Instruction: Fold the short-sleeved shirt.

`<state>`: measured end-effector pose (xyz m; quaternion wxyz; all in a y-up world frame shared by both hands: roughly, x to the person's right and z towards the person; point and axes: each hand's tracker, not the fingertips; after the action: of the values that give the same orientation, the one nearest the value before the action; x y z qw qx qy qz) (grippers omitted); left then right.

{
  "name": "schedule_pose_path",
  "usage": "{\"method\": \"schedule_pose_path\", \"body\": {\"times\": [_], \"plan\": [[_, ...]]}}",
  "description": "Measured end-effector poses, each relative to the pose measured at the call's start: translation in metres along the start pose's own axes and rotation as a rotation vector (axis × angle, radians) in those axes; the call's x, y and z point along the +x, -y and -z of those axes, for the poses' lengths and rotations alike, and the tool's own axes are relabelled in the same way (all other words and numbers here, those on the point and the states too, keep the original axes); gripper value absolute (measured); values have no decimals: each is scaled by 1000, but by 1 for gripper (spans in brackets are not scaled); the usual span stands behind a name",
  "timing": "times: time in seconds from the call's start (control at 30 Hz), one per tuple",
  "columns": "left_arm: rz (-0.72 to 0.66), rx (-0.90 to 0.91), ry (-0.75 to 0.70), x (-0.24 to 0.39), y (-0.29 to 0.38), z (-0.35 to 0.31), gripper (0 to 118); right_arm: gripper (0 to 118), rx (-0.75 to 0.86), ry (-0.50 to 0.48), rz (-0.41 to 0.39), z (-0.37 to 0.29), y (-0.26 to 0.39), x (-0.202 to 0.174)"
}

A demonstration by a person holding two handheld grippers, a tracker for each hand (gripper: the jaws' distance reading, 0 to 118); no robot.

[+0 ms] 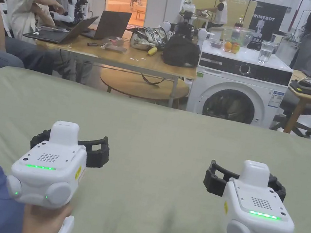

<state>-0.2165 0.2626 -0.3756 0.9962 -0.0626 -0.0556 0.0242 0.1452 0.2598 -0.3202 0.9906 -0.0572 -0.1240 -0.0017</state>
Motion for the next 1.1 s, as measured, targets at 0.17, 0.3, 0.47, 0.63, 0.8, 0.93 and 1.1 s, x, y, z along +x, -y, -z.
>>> {"method": "schedule_pose_path", "body": {"times": [0.17,0.3,0.47,0.63,0.8,0.93,1.1], "plan": [[31,-5,-5,1,-1,2,118,118,-11,7,-9,0,6,0],[28,-7,-13,2,-1,1,118,118,-13,10,-6,-3,8,2],[38,-24,-17,4,2,1,118,118,-8,5,-11,-6,7,2],[43,-35,-10,4,5,2,118,118,10,14,-24,-7,5,1],[49,-36,-10,5,4,2,118,118,1,4,-13,-8,1,-1],[48,-34,-8,6,2,0,118,118,4,8,-15,-8,1,-2],[69,-45,-14,5,3,-1,118,118,-2,20,-24,-9,1,-1]]}}
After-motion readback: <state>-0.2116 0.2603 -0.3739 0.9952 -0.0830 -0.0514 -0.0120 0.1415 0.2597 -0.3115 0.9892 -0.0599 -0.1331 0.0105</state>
